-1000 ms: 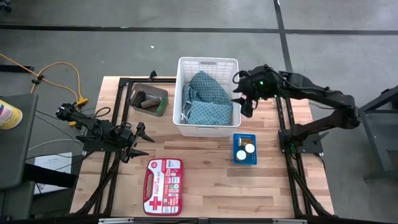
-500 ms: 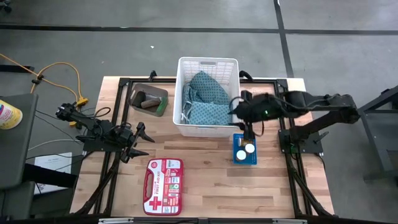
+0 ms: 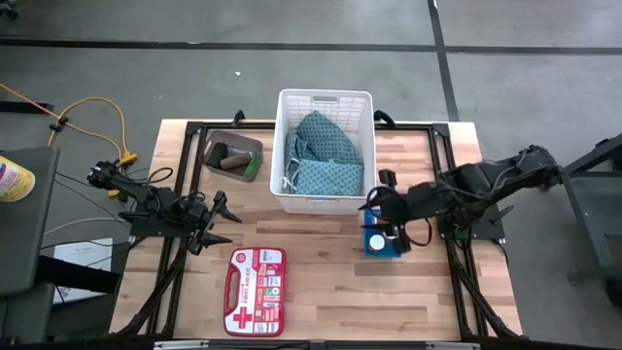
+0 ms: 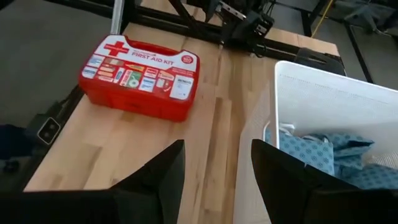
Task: Pick & place medical supplies in basket/bin
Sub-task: Return to Home Position
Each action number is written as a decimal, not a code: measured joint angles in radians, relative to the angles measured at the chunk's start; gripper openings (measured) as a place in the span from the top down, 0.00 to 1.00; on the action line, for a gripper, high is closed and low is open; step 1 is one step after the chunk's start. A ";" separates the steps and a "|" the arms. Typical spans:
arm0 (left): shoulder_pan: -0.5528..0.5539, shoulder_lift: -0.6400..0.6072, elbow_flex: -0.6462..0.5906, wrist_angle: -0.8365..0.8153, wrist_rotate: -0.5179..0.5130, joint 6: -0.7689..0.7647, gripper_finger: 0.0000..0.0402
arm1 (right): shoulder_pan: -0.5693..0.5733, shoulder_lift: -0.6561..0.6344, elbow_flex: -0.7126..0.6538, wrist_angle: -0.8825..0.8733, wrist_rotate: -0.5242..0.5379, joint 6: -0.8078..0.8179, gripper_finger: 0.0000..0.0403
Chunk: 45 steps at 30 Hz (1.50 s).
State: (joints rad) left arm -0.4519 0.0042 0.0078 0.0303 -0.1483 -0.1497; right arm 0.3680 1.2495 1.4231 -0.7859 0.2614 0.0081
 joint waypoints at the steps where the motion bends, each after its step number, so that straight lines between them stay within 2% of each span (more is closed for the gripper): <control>1: 0.000 0.000 0.000 0.000 0.001 0.000 0.30 | 0.002 0.000 0.000 0.003 0.000 -0.001 0.57; 6: 0.000 0.000 0.000 0.000 0.001 0.000 0.30 | 0.006 -0.001 -0.020 0.028 -0.009 -0.002 0.57; 10: 0.000 0.000 0.000 0.000 0.001 0.000 0.30 | 0.005 -0.057 -0.132 0.104 -0.025 -0.001 0.57; 25: 0.000 0.000 0.000 0.000 -0.003 0.000 0.30 | -0.009 -0.486 -0.654 0.460 0.087 -0.018 0.57; 37: 0.000 0.000 0.000 0.000 -0.004 0.000 0.30 | -0.122 -0.685 -0.924 0.641 -0.023 -0.019 0.57; 45: 0.000 0.000 0.000 0.000 -0.003 0.000 0.30 | -0.175 -0.782 -1.020 0.671 -0.080 -0.011 0.57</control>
State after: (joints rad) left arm -0.4519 0.0044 0.0078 0.0303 -0.1516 -0.1496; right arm 0.1930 0.4678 0.4033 -0.1149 0.1817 -0.0034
